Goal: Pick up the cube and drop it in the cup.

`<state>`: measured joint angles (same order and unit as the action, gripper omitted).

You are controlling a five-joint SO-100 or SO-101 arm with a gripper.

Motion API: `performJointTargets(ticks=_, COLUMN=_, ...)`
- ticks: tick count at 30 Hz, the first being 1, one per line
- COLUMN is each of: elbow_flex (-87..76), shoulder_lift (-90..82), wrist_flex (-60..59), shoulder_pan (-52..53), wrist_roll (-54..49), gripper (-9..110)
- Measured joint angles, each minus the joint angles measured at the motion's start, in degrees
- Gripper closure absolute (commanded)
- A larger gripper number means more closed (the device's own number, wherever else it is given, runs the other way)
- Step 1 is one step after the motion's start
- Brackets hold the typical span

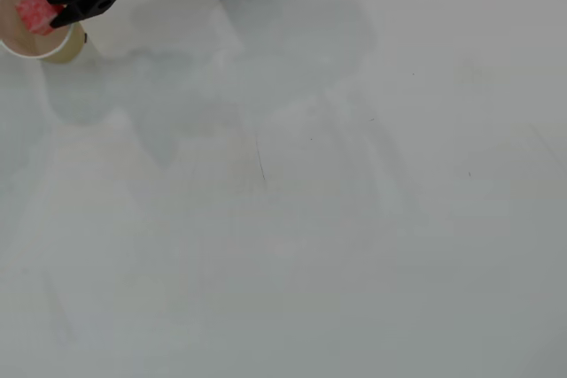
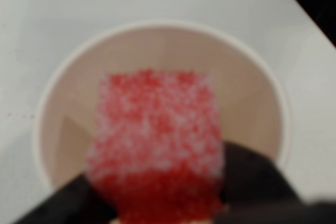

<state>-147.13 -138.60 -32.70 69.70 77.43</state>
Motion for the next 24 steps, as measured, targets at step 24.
performJointTargets(ticks=24, elbow_flex=7.56, shoulder_lift=5.19, wrist_flex=0.09, shoulder_pan=0.0, wrist_roll=1.93, gripper=99)
